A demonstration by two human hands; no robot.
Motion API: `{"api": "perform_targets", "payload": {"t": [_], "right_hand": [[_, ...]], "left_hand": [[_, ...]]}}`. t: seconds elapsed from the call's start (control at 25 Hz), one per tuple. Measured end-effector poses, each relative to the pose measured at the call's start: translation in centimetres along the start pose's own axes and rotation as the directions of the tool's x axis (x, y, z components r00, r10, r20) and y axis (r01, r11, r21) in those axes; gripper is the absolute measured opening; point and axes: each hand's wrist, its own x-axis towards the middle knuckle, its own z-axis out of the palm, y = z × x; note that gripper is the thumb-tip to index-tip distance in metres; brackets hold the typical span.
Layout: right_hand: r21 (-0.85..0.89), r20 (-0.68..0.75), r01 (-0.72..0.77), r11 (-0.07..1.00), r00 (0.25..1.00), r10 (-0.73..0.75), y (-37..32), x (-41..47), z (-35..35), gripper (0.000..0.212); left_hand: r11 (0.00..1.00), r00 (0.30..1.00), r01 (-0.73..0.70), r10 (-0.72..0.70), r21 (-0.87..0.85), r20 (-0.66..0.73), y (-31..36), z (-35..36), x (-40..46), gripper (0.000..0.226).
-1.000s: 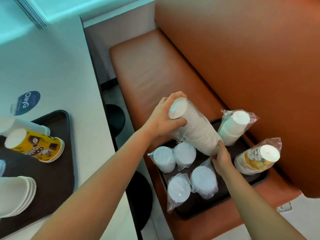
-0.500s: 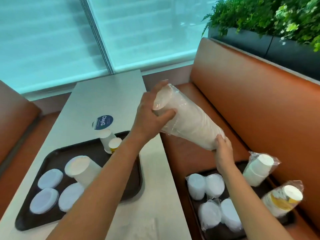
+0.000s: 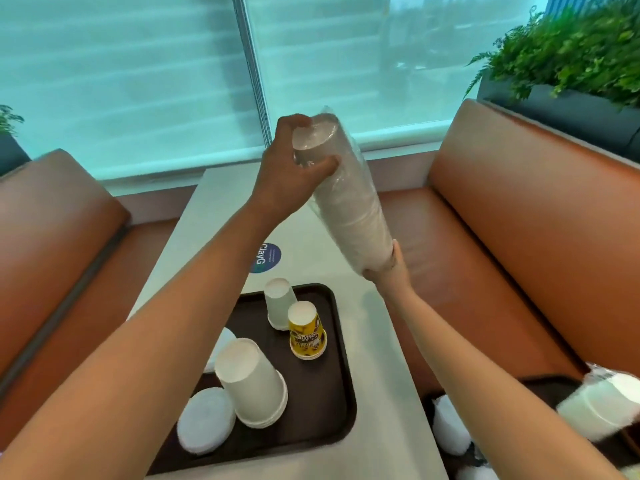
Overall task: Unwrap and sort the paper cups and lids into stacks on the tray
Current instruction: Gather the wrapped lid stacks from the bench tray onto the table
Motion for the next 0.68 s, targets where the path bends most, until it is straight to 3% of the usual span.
{"api": "perform_targets", "payload": {"t": [0.16,0.36,0.68], "right_hand": [[-0.205,0.038,-0.046,0.978,0.998,0.055,0.8,2.8,3.8,0.087],[-0.297,0.101,-0.112,0.948,0.984,0.148,3.3,5.8,7.3,0.073],[-0.532,-0.016,-0.149,0.833,0.986,0.166,5.7,8.6,9.5,0.066]], "left_hand": [[0.998,0.998,0.028,-0.031,0.058,0.048,-4.8,0.4,2.9,0.045],[0.988,0.993,0.05,-0.065,0.148,0.099,-9.2,2.0,5.8,0.048],[0.966,0.985,0.054,-0.093,0.253,0.146,-13.6,4.6,9.4,0.044]]}}
